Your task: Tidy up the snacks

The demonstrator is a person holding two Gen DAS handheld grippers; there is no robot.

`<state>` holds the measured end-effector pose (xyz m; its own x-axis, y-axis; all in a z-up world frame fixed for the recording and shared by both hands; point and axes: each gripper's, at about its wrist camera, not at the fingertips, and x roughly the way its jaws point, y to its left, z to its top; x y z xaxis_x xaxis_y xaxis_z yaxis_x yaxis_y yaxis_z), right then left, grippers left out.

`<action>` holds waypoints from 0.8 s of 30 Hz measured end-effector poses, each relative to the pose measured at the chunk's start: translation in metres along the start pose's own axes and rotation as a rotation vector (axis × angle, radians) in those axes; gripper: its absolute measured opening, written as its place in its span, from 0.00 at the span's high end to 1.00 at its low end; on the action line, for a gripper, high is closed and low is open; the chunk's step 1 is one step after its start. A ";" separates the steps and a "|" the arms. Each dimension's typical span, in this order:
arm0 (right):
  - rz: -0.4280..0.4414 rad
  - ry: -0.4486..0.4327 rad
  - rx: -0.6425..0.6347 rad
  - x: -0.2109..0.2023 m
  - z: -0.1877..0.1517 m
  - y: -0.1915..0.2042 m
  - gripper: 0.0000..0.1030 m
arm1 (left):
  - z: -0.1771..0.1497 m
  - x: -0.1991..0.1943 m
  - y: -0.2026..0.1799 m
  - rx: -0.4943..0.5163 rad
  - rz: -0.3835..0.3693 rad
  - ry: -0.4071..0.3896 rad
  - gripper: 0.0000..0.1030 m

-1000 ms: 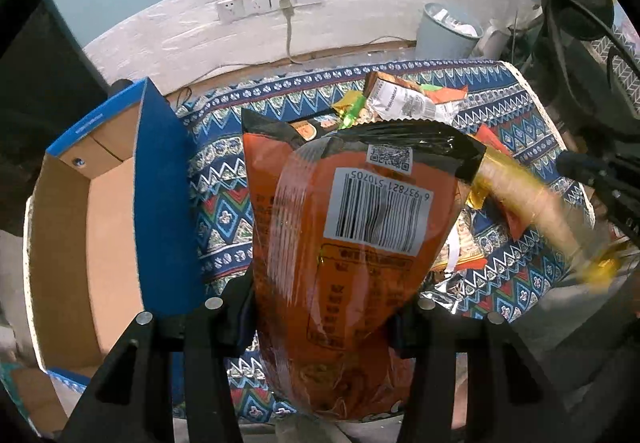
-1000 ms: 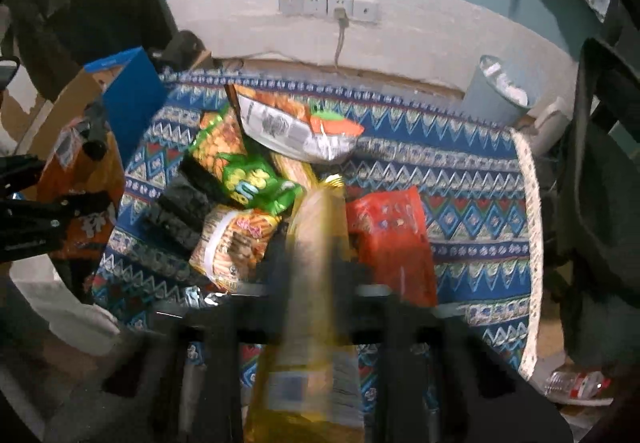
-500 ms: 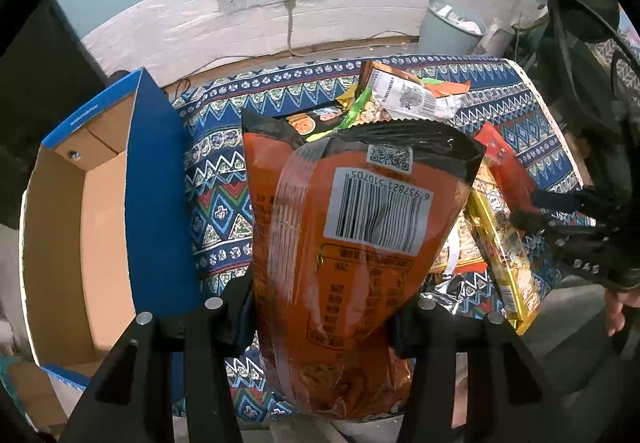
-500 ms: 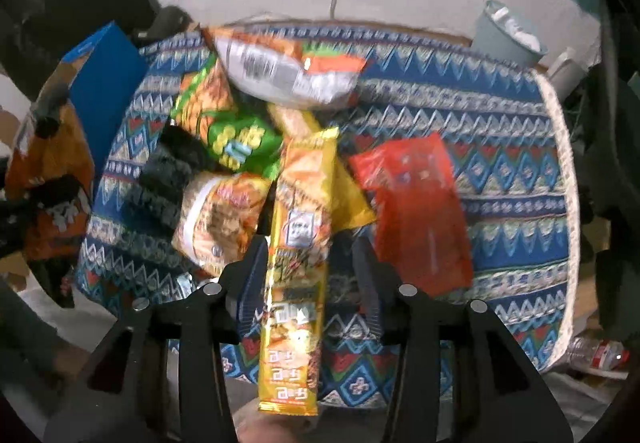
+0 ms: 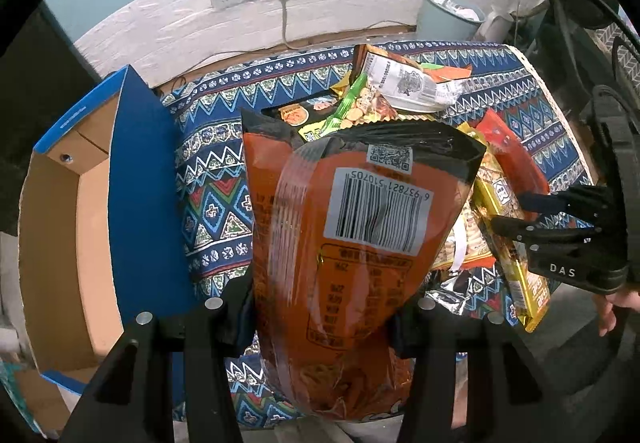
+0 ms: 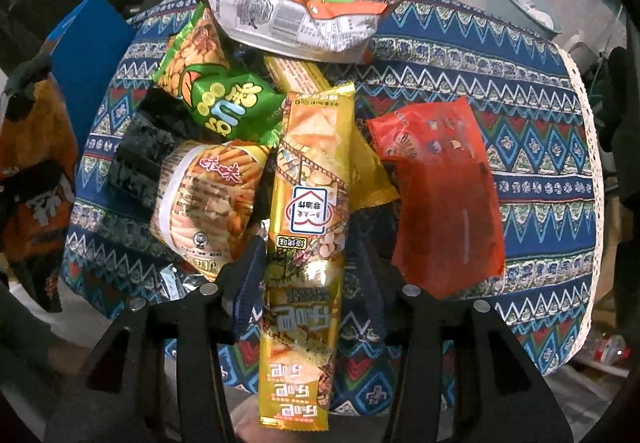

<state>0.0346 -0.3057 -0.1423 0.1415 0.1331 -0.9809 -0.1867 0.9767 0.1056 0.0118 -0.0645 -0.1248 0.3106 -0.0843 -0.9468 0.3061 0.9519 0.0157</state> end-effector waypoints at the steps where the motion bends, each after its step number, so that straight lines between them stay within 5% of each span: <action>1: 0.001 0.002 0.000 0.002 0.001 0.000 0.55 | 0.000 0.000 0.000 0.000 -0.001 0.001 0.50; 8: -0.030 0.035 -0.026 0.024 0.003 0.006 0.56 | 0.001 0.001 0.000 0.001 -0.001 0.002 0.50; 11: -0.048 0.025 -0.046 0.025 0.003 0.009 0.72 | 0.001 0.000 0.000 -0.001 0.000 -0.003 0.50; 24: -0.093 -0.054 -0.064 -0.023 -0.001 0.012 0.74 | 0.003 -0.016 0.006 -0.016 0.008 -0.043 0.50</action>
<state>0.0284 -0.2975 -0.1191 0.2127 0.0530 -0.9757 -0.2321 0.9727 0.0022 0.0116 -0.0580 -0.1085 0.3510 -0.0888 -0.9322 0.2893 0.9571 0.0178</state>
